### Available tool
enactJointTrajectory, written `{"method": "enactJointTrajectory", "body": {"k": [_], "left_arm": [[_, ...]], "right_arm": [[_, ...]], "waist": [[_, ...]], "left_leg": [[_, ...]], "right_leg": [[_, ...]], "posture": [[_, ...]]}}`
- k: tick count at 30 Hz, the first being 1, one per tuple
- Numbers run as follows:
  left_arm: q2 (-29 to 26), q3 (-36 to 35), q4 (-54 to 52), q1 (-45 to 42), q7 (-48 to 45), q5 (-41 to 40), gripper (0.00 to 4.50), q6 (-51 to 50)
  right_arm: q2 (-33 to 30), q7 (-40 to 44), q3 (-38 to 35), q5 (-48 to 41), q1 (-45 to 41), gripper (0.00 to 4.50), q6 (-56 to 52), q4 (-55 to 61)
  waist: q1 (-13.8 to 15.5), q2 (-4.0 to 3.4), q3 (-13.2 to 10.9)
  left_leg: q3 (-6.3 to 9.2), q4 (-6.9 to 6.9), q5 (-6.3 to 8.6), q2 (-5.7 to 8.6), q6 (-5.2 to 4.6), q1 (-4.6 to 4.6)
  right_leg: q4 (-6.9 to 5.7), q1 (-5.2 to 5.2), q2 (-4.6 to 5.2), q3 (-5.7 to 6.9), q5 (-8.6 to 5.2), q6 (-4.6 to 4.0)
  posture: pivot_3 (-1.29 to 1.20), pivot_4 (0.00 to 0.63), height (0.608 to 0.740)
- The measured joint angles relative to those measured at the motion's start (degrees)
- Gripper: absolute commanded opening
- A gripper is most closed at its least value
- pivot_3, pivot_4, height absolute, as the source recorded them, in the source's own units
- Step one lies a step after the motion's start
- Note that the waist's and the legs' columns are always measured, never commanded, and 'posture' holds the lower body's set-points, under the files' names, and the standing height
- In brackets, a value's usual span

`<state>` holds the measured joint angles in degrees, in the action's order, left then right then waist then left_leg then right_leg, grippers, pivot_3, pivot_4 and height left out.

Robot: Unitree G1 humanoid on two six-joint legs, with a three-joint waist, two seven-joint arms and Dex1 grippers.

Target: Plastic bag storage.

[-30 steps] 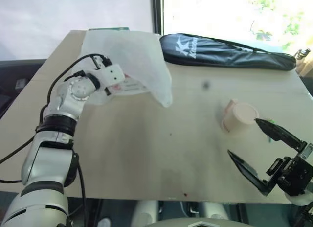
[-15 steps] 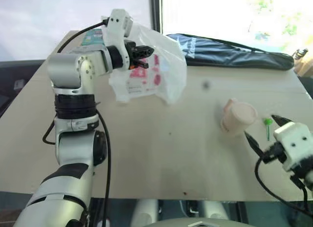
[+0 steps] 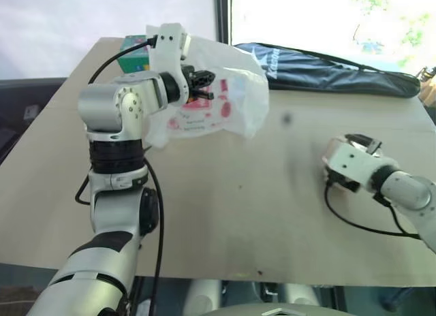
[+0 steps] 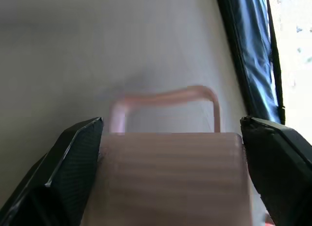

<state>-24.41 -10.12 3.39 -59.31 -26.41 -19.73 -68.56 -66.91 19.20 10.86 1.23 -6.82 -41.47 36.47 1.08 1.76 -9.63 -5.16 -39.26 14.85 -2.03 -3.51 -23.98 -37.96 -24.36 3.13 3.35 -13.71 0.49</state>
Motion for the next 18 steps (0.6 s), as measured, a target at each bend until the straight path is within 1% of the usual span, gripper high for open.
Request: {"method": "enactJointTrajectory", "body": {"k": [1,3,4,5,9,12,14,18], "left_arm": [[-0.2,-0.2,-0.6,0.4,0.3,-0.2,0.03,0.0],[-0.6,-0.7,-1.0,1.0,0.6,-0.3,0.03,0.0],[-0.6,-0.6,-1.2,1.1,0.7,-0.5,0.03,0.0],[-0.3,-0.5,-1.3,1.2,0.7,-0.8,0.03,0.0],[0.3,0.0,-2.2,1.2,0.9,-1.3,0.03,0.0],[0.4,0.4,-2.2,1.2,1.3,-1.6,0.03,0.2],[0.5,0.9,-2.2,1.2,1.4,-1.8,0.03,0.3],[0.8,1.2,-2.0,1.2,1.8,-1.8,0.03,0.4]], "right_arm": [[-1.1,0.9,-2.5,0.9,2.0,4.5,-1.2,0.0],[-0.3,2.2,-6.1,0.8,3.4,4.5,-3.3,0.8],[1.5,2.8,-7.8,0.0,3.5,4.5,-4.5,1.9],[5.0,3.1,-9.7,-1.3,3.4,4.5,-6.3,4.0],[5.9,4.1,-9.7,-0.8,5.4,4.5,-9.1,8.1],[15.6,2.3,-12.6,-1.6,4.6,4.5,-17.7,11.4],[18.1,0.9,-13.1,-1.4,4.4,4.5,-22.4,14.3],[17.9,-0.7,-12.3,0.2,6.6,4.5,-25.5,19.1]], "waist": [[0.0,0.0,0.0],[-0.1,0.0,0.0],[-0.2,0.0,0.0],[-0.3,0.01,0.0],[-0.3,-0.08,0.0],[-0.3,-0.08,0.0],[-0.3,-0.09,0.0],[-0.2,-0.09,0.0]], "left_leg": [[0.03,-0.01,0.0,-0.01,0.0,0.0],[0.07,-0.05,-0.03,-0.04,0.06,0.14],[0.11,-0.05,-0.07,-0.06,0.12,0.17],[0.16,-0.08,-0.11,-0.1,0.18,0.21],[0.18,-0.08,-0.12,-0.09,0.21,0.25],[0.18,-0.11,-0.13,-0.08,0.21,0.23],[0.2,-0.11,-0.13,-0.07,0.21,0.22],[0.23,-0.1,-0.12,-0.05,0.21,0.19]], "right_leg": [[0.0,0.02,0.0,0.03,0.0,0.0],[-0.03,0.13,-0.04,0.06,-0.01,0.01],[-0.03,0.17,-0.08,0.07,-0.02,0.02],[-0.05,0.2,-0.15,0.09,-0.05,0.07],[-0.12,0.21,-0.15,0.1,-0.12,0.19],[-0.15,0.21,-0.14,0.07,0.0,0.0],[-0.15,0.21,-0.14,0.09,0.0,-0.01],[-0.11,0.21,-0.13,0.13,-0.01,-0.01]], "posture": [[0.0,0.15,0.74],[0.0,0.15,0.74],[0.0,0.15,0.74],[0.0,0.15,0.74],[0.0,0.15,0.74],[0.0,0.15,0.74],[0.0,0.15,0.74],[0.0,0.15,0.74]]}}
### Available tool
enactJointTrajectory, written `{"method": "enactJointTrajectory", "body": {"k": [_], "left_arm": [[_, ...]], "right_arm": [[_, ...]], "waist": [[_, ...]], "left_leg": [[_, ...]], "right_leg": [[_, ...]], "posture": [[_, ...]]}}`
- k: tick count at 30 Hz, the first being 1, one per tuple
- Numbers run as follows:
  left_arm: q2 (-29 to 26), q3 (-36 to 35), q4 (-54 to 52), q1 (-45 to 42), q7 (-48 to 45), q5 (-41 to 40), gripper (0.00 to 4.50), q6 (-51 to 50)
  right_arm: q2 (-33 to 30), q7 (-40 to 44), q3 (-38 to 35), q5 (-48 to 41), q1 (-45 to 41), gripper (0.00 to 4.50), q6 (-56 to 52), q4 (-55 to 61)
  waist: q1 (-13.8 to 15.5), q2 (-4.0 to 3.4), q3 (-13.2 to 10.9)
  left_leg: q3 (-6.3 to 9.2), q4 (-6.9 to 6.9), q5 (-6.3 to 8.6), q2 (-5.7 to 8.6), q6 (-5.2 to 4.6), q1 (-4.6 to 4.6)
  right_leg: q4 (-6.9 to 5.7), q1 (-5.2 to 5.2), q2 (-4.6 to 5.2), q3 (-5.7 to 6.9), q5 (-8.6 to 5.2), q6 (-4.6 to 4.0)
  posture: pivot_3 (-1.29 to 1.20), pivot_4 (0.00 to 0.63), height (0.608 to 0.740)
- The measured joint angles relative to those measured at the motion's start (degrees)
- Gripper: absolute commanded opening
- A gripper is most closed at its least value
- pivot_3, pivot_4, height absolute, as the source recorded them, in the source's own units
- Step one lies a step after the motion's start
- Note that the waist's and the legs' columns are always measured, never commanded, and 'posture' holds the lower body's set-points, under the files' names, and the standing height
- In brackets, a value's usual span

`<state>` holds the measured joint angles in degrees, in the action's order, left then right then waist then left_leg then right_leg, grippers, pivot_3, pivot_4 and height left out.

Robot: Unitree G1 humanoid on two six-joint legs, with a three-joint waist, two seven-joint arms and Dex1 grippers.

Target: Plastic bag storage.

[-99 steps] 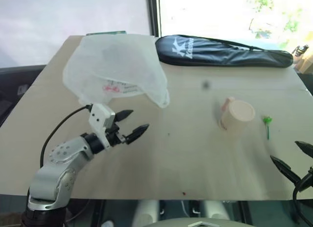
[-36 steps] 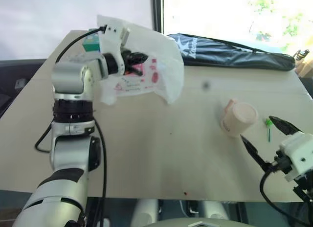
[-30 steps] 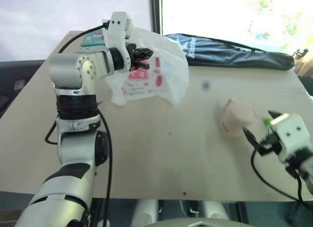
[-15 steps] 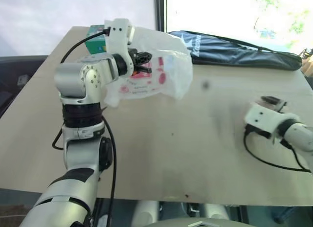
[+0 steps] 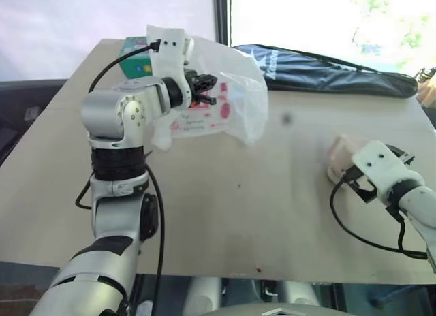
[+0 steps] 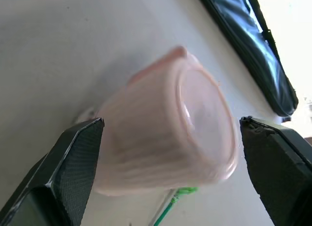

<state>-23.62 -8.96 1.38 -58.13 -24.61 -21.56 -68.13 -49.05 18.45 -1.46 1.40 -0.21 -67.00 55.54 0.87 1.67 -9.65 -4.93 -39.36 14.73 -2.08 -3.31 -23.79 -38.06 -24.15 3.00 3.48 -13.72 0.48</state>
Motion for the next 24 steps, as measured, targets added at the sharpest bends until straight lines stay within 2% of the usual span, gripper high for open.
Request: {"method": "enactJointTrajectory", "body": {"k": [3,6,12,13,14,17,20,24], "left_arm": [[0.3,0.2,0.2,0.0,0.0,0.0,0.03,0.3],[0.7,0.7,0.4,0.0,0.0,-0.2,0.03,0.4],[0.6,0.7,0.4,0.0,0.1,-0.4,0.03,0.3],[0.6,0.6,0.4,0.0,0.1,-0.5,0.03,0.2],[0.5,0.5,0.3,0.0,0.2,-0.7,0.03,-0.3],[0.5,-0.1,0.3,0.1,0.8,-1.2,0.03,-0.9],[0.6,-0.1,0.0,0.1,1.1,-1.2,0.03,-1.5],[0.9,-0.1,-0.7,0.1,1.3,-2.2,0.03,-1.7]], "right_arm": [[0.5,0.0,1.1,0.3,0.6,4.5,0.1,1.5],[4.7,-0.2,0.1,-0.1,-1.9,4.5,-2.9,1.9],[12.1,2.0,-8.5,-4.2,-2.6,4.5,-4.1,2.0],[13.5,3.0,-11.0,-6.1,-2.6,4.5,-4.0,2.1],[18.8,6.1,-19.6,-10.2,-2.7,4.5,-4.1,2.2],[21.0,9.9,-31.0,-13.7,-2.4,4.5,-6.7,1.4],[21.7,11.3,-32.4,-16.3,-1.9,4.5,-7.3,-1.1],[28.9,14.0,-31.4,-24.2,-2.8,4.5,-12.0,-3.0]], "waist": [[-0.1,0.0,0.0],[-0.1,0.0,0.0],[-0.1,0.0,0.0],[-0.1,0.0,0.0],[0.0,0.0,0.0],[0.0,-0.01,0.0],[-0.2,-0.02,0.0],[-0.3,-0.13,0.0]], "left_leg": [[0.0,0.0,0.0,0.0,0.0,0.03],[-0.01,0.0,0.0,-0.02,0.0,0.05],[0.01,0.01,0.0,0.01,0.0,0.02],[0.02,0.01,0.0,0.01,0.0,0.01],[0.07,0.01,0.0,0.02,0.0,0.0],[0.05,0.01,0.01,0.03,-0.02,0.01],[0.05,0.03,0.0,0.0,-0.01,0.07],[0.02,0.05,-0.01,-0.04,0.02,0.1]], "right_leg": [[-0.01,0.0,-0.02,-0.01,0.0,0.01],[-0.03,0.0,-0.07,-0.03,0.0,0.01],[-0.01,0.0,-0.16,-0.02,0.0,-0.01],[0.0,0.0,-0.19,0.0,0.0,-0.01],[0.0,0.01,-0.23,0.02,0.0,-0.01],[0.0,0.03,-0.21,0.01,0.01,-0.01],[-0.03,0.03,-0.21,-0.01,0.01,-0.02],[-0.12,0.01,-0.21,-0.07,0.0,-0.05]], "posture": [[0.0,0.15,0.74],[0.0,0.15,0.74],[0.0,0.15,0.74],[0.0,0.15,0.74],[0.0,0.15,0.74],[0.0,0.15,0.74],[0.0,0.15,0.74],[0.0,0.15,0.74]]}}
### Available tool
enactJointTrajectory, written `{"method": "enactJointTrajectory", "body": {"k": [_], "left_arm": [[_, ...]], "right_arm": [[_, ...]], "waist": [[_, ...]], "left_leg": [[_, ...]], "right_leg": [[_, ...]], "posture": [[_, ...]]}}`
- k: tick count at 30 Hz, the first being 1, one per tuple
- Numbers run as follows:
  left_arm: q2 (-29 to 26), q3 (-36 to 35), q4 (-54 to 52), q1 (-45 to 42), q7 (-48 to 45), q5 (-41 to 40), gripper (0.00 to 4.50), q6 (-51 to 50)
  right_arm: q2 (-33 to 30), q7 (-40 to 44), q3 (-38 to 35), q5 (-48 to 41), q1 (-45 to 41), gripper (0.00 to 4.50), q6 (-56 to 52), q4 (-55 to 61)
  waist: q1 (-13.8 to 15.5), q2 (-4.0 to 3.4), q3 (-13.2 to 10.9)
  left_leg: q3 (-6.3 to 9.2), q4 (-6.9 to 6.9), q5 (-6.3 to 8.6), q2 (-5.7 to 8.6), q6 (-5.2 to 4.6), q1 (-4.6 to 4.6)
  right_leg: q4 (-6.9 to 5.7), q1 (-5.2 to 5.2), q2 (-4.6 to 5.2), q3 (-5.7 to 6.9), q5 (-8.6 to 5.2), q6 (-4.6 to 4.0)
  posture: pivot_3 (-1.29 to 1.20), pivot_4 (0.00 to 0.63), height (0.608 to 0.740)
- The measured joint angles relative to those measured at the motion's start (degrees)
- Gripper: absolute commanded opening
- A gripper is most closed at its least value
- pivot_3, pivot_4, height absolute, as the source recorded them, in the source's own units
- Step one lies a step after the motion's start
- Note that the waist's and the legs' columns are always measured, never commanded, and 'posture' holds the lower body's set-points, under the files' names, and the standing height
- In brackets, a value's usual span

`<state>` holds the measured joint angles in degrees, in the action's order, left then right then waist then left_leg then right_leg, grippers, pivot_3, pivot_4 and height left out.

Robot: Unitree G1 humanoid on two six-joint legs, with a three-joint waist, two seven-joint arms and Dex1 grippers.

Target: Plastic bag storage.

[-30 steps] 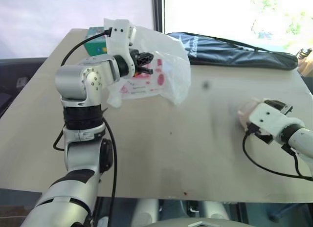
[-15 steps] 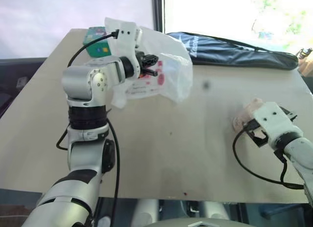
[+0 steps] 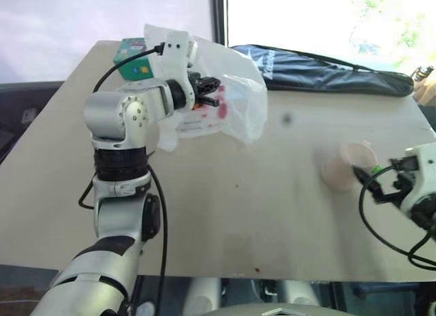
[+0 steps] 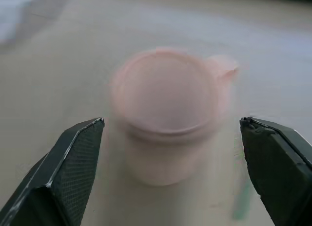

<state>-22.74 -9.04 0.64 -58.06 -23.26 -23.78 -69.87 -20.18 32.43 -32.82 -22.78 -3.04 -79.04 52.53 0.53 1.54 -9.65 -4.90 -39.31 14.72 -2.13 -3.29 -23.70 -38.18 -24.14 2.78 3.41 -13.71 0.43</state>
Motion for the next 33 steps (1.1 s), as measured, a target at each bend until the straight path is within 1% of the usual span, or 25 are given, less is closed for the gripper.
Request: {"method": "enactJointTrajectory", "body": {"k": [4,7,9,12,15,17,19,22,25,28,33], "left_arm": [[0.0,-0.2,0.0,0.0,0.6,-0.2,0.03,-0.1],[0.0,-0.5,0.0,0.0,1.0,-0.6,0.03,-0.1],[-0.1,-0.6,0.0,0.0,1.1,-0.7,0.03,-0.1],[-0.2,-0.6,0.0,0.0,1.1,-0.7,0.03,-0.1],[-0.2,-0.6,0.1,0.0,1.1,-0.7,0.03,0.0],[0.0,-0.5,0.1,0.0,1.1,-0.8,0.03,0.2],[0.3,-0.4,0.1,0.1,1.1,-1.1,0.03,0.3],[0.6,-0.2,0.2,0.1,1.1,-1.2,0.03,0.4],[0.4,-0.4,0.2,0.1,1.3,-1.2,0.03,0.4],[0.0,-0.6,0.1,0.2,1.7,-1.2,0.03,0.3],[-0.1,-1.2,-0.6,1.1,2.3,-1.2,0.03,-0.3]], "right_arm": [[5.5,1.8,2.7,-8.3,-0.6,4.5,-3.8,3.7],[7.5,0.6,3.8,-13.6,-0.8,4.5,-4.3,5.2],[7.0,-1.0,3.8,-17.6,0.0,4.5,-3.1,5.3],[2.1,-4.1,4.6,-21.6,1.9,4.5,1.3,5.5],[-2.9,-8.2,5.5,-19.7,1.5,4.5,4.8,5.4],[-3.9,-12.7,6.2,-16.5,-2.1,4.5,5.3,3.4],[-2.1,-17.3,6.3,-14.6,-7.9,4.5,5.0,-1.8],[-0.2,-20.6,7.1,-13.8,-11.8,4.5,3.5,-6.9],[8.3,-23.1,4.0,-16.5,-16.9,4.5,-2.3,-11.9],[12.0,-24.7,2.0,-17.9,-19.3,4.5,-5.6,-13.6],[12.9,-27.2,2.4,-15.8,-21.7,4.5,-3.3,-21.3]], "waist": [[0.1,-0.01,0.0],[0.2,-0.01,0.0],[0.3,-0.01,0.0],[0.2,-0.01,0.0],[0.2,0.0,0.0],[0.0,-0.01,0.0],[-0.1,-0.01,0.0],[0.2,0.0,0.0],[0.2,-0.01,0.0],[0.2,-0.01,0.0],[0.2,-0.02,0.0]], "left_leg": [[0.0,0.0,0.0,0.04,-0.01,-0.02],[0.02,-0.01,0.01,0.07,-0.01,-0.03],[0.05,-0.01,0.01,0.09,-0.02,-0.04],[0.02,-0.01,0.01,0.1,-0.03,-0.04],[0.03,-0.01,0.01,0.08,-0.02,-0.01],[-0.02,0.0,0.0,0.04,-0.01,0.0],[-0.04,-0.01,0.0,0.03,-0.01,0.01],[-0.03,0.01,0.0,0.04,-0.01,-0.05],[-0.06,0.03,0.0,0.05,-0.01,-0.09],[-0.05,0.05,0.01,0.07,-0.03,-0.14],[-0.04,0.05,0.02,0.12,-0.05,-0.1]], "right_leg": [[-0.01,-0.01,-0.01,0.01,0.0,0.0],[0.0,0.0,0.01,0.03,0.0,0.0],[0.0,0.0,0.03,0.06,0.0,0.0],[0.01,0.0,0.11,0.04,0.01,0.01],[0.0,0.0,0.12,0.04,0.0,0.01],[0.0,-0.01,0.11,0.0,0.0,0.01],[-0.03,-0.02,0.09,-0.02,0.0,0.01],[-0.06,-0.08,0.05,0.0,0.0,-0.01],[-0.06,-0.11,0.1,-0.04,0.01,-0.01],[-0.01,-0.12,0.15,0.0,0.01,-0.01],[-0.06,-0.11,0.13,0.01,0.02,0.0]], "posture": [[0.0,0.15,0.74],[0.0,0.15,0.74],[0.0,0.15,0.74],[0.0,0.15,0.74],[0.0,0.15,0.74],[0.0,0.15,0.74],[0.0,0.15,0.74],[0.0,0.15,0.74],[0.0,0.15,0.74],[0.0,0.15,0.74],[0.0,0.15,0.74]]}}
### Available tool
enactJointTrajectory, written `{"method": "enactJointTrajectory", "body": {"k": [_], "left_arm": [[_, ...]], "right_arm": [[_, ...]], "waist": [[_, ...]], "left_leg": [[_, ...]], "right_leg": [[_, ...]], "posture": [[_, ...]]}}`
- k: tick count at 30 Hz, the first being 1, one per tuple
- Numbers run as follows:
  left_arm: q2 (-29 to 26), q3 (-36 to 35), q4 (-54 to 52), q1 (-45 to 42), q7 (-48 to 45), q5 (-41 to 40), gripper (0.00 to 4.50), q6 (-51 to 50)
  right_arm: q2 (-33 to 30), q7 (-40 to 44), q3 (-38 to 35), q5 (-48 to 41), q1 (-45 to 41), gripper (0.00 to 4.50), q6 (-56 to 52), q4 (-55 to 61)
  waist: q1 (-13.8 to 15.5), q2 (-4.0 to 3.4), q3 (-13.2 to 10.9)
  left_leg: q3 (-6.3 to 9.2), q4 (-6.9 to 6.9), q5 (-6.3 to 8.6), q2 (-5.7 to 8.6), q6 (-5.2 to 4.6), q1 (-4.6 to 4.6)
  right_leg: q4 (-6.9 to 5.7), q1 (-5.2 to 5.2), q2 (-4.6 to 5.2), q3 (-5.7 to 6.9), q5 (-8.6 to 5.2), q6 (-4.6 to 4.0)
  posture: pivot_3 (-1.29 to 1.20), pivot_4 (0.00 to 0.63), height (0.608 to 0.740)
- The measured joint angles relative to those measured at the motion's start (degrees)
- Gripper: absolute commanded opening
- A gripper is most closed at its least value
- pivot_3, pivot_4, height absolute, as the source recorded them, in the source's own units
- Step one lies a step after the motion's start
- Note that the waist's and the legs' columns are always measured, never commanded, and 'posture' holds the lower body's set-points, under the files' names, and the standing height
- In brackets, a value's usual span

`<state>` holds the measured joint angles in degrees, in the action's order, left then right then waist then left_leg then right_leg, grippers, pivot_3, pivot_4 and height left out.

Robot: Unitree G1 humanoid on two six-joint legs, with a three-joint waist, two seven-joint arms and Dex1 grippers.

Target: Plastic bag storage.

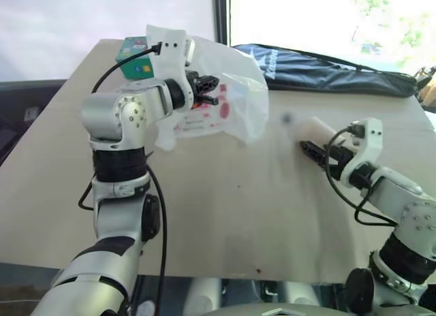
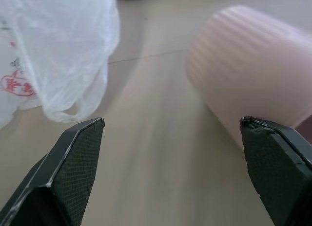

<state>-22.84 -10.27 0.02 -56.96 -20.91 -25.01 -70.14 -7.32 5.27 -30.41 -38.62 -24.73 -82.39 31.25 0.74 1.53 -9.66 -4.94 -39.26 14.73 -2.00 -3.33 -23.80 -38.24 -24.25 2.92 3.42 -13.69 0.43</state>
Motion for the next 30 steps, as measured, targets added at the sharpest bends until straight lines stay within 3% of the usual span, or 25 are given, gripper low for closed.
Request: {"method": "enactJointTrajectory", "body": {"k": [5,10,15,18,23,26,30], "left_arm": [[-0.3,-0.5,-1.3,0.0,0.4,0.0,0.03,-0.7],[-0.5,-1.0,-1.9,0.1,1.1,-0.1,0.03,-1.6],[-0.5,-1.0,-2.2,0.1,1.2,-1.3,0.03,-2.2],[-0.9,-1.0,-2.3,0.1,1.1,-1.9,0.03,-2.2],[-2.0,-0.9,-2.3,-0.5,-0.1,-3.3,0.03,-2.2],[-2.9,-0.9,-2.4,-1.0,-0.2,-3.4,0.0,-2.2],[-3.7,-0.8,-2.4,-1.1,-0.2,-3.5,0.0,-2.2]], "right_arm": [[-1.5,-0.4,0.0,0.3,-0.7,4.5,2.3,-1.8],[-4.5,3.4,-3.2,-10.2,4.0,4.5,0.5,10.4],[-10.3,2.0,-3.9,-9.5,7.6,4.5,2.0,11.4],[-15.0,2.2,0.3,-4.0,9.5,4.5,7.3,6.4],[-15.1,5.8,8.5,2.8,8.0,4.5,19.2,-9.9],[-14.7,9.7,11.8,4.6,5.1,3.24,25.3,-18.1],[-14.6,14.5,14.3,5.7,3.0,1.17,32.1,-23.2]], "waist": [[-0.1,-0.01,0.0],[0.0,-0.03,0.0],[0.0,-0.03,0.0],[-0.2,-0.03,0.0],[-0.9,-0.04,0.0],[-1.2,-0.05,0.0],[-1.2,-0.06,0.0]], "left_leg": [[-0.01,0.03,0.0,-0.01,0.0,-0.01],[0.04,0.08,0.0,-0.03,0.0,-0.04],[0.01,0.07,0.0,-0.03,0.0,0.01],[-0.06,0.07,0.0,-0.02,0.0,0.04],[-0.1,0.07,0.0,-0.06,0.01,0.05],[-0.11,0.07,0.0,-0.06,0.01,0.05],[-0.08,0.09,0.0,-0.06,0.0,0.01]], "right_leg": [[0.01,-0.01,0.0,-0.02,0.0,0.0],[0.11,0.0,0.08,0.03,0.0,0.0],[0.08,0.01,0.08,0.01,0.0,0.01],[0.08,0.01,0.0,-0.05,0.0,0.02],[0.08,-0.01,-0.16,-0.13,0.0,0.01],[0.08,-0.01,-0.16,-0.14,0.0,0.01],[0.13,-0.01,-0.04,-0.11,0.0,0.01]], "posture": [[0.0,0.15,0.74],[0.0,0.15,0.74],[0.0,0.15,0.74],[0.0,0.15,0.74],[0.0,0.15,0.74],[0.0,0.15,0.74],[0.0,0.15,0.74]]}}
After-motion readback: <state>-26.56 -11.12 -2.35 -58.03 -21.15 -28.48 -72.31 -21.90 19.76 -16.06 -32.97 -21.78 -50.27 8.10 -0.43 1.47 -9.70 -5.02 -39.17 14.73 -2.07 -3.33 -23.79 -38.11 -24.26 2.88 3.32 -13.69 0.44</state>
